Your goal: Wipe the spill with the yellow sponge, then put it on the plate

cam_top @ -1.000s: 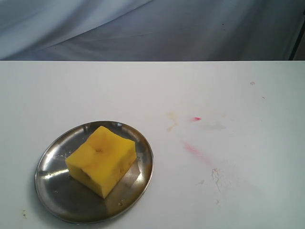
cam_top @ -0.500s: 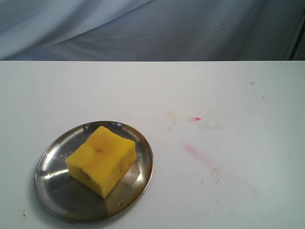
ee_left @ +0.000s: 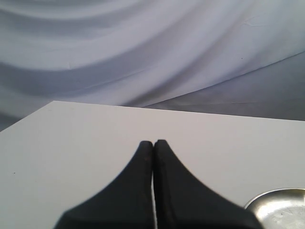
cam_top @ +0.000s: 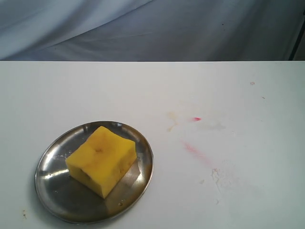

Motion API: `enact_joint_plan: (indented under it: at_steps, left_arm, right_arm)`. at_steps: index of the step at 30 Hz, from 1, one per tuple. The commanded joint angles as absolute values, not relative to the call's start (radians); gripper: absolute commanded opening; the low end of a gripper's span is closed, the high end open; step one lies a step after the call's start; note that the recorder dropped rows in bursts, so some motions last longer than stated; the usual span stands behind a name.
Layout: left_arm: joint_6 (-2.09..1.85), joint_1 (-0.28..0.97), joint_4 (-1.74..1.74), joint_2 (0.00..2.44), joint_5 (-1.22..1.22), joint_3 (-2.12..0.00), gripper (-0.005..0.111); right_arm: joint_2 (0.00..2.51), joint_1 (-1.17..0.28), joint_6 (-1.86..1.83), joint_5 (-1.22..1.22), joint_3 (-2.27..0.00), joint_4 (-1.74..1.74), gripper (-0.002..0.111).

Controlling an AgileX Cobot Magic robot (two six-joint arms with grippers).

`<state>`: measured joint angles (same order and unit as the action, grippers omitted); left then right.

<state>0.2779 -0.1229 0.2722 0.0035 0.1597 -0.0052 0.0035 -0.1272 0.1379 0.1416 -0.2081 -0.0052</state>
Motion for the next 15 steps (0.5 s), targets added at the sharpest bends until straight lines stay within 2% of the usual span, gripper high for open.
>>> enact_joint_plan:
  at_steps: [1,4,9,15]
  left_arm:
    - [0.281,-0.118,0.273,0.0,0.155,0.0,0.0]
    - [0.281,-0.118,0.273,0.0,0.155,0.0,0.0]
    - [0.279,-0.118,0.273,0.0,0.155,0.0,0.0]
    - [0.279,-0.118,0.273,0.0,0.155,0.0,0.0]
  right_arm:
    - [0.0,-0.13,0.223,0.121,-0.065,0.061,0.0]
    - [0.0,-0.13,0.219,0.036,0.0,0.068,0.0]
    - [0.0,-0.13,0.022,0.14,0.0,-0.007,0.0]
    - [0.0,-0.13,0.024,0.138,0.0,0.044,0.0]
